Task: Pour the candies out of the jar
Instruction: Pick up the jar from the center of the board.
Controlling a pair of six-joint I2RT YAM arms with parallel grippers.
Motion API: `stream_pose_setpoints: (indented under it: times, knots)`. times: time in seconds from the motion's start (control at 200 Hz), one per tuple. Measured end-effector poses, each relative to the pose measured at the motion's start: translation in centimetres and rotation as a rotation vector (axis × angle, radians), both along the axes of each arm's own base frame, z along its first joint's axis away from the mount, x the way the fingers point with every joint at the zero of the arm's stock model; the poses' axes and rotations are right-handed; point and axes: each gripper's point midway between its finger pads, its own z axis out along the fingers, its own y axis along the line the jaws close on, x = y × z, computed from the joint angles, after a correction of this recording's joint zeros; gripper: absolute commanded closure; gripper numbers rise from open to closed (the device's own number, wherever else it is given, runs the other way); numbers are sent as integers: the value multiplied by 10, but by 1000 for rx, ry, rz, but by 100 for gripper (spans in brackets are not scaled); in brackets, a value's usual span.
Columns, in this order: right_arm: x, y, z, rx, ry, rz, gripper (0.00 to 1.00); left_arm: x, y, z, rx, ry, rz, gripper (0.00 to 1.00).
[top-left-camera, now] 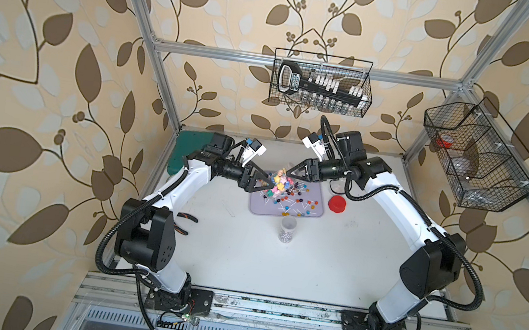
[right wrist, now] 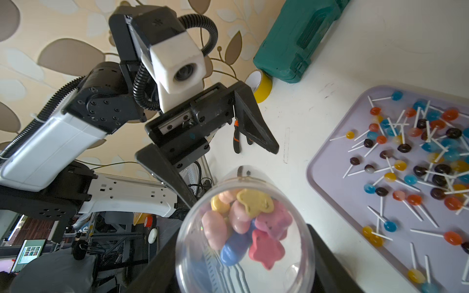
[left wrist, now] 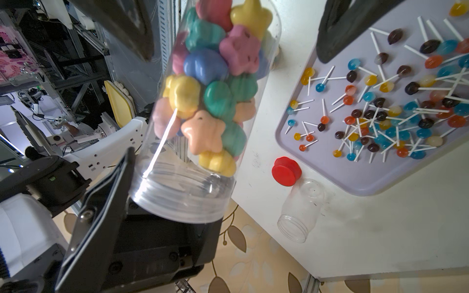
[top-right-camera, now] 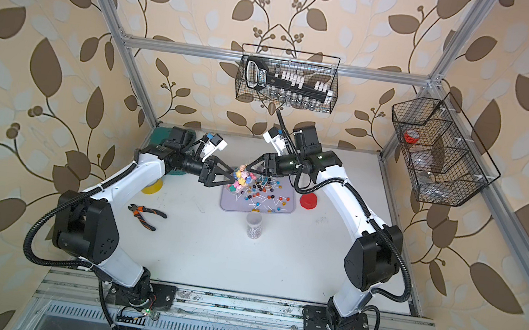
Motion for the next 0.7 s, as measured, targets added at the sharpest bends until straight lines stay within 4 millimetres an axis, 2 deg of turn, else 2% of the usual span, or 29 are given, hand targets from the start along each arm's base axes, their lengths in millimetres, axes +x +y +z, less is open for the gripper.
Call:
stream_pose_setpoints:
  times: [0.375, 0.625, 0.7]
  knots:
    - [4, 10, -3, 23, 24, 10, 79, -9, -6, -3, -23, 41, -42, 2]
    - [6, 11, 4, 37, 14, 11, 79, -11, -6, -1, -36, 31, -59, 13]
    - [6, 11, 6, 41, 13, 12, 80, -12, -6, -1, -37, 33, -61, 22]
